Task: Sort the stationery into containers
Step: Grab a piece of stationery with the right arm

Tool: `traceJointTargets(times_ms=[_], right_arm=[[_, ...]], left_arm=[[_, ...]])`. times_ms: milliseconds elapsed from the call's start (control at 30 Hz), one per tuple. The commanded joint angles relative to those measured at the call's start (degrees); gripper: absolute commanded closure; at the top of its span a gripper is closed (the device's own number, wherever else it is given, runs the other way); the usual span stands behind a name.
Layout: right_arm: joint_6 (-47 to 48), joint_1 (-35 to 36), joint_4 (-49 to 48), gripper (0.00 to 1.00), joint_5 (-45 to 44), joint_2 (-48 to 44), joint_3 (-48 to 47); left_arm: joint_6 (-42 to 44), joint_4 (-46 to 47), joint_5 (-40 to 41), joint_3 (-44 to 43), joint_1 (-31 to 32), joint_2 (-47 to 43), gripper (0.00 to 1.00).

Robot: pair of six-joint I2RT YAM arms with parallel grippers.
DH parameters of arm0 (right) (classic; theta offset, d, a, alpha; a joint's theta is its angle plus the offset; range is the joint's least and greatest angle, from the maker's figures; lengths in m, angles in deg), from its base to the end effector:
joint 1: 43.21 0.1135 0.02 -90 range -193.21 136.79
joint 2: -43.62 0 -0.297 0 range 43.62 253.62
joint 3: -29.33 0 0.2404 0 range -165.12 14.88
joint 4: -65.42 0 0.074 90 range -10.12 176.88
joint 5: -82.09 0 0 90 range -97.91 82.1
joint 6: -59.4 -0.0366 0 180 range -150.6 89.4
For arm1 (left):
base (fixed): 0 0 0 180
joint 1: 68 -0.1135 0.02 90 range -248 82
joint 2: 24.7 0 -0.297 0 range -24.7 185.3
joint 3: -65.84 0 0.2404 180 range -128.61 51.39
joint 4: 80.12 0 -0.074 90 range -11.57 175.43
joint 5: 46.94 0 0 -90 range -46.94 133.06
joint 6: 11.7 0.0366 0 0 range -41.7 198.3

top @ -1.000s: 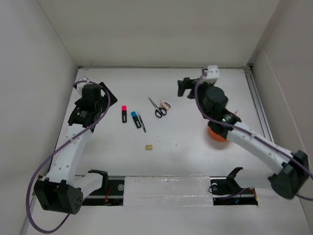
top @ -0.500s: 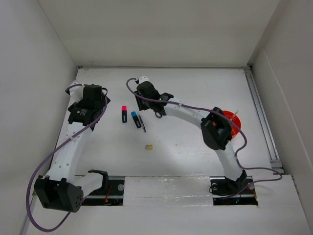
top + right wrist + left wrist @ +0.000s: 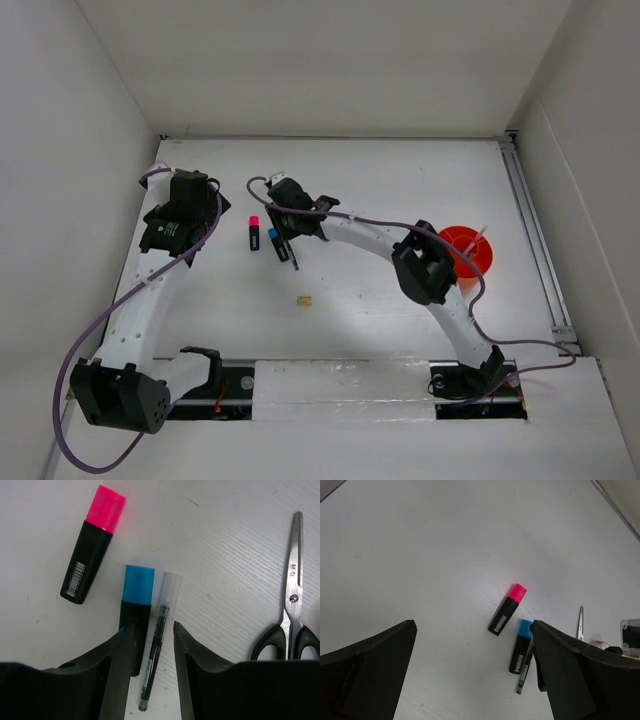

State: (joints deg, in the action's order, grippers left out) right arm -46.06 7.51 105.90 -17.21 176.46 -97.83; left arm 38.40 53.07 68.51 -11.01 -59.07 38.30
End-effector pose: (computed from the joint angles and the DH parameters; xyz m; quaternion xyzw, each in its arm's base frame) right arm 0.3448 0.4123 0.2281 -0.2512 0.8904 0.1401 0.3528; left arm 0.2083 -0.0168 0.3774 -0.3302 0.7979 -0.0163 0.5041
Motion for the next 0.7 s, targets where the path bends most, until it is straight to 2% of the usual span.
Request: traceJointTargets(times_ms=[0,367,667], right_arm=[[-0.7,0.6,0.9,0.58,-0.5,1.3,-3.7],[-0.7,0.6,4.0,0.64,-1.8,6.6,-6.7],[-0.7,0.6,6.4,0.66,-2.8,7.1,-6.7]], left_arm=[[1.3,1.6,-0.8,-2.0,-0.1,-0.2,0.01],[1.8,2.1,-1.9,-2.0,-0.1,-0.7,0.01],[2.4,2.7,-2.4,-1.5,-0.1,-1.2,0.01]])
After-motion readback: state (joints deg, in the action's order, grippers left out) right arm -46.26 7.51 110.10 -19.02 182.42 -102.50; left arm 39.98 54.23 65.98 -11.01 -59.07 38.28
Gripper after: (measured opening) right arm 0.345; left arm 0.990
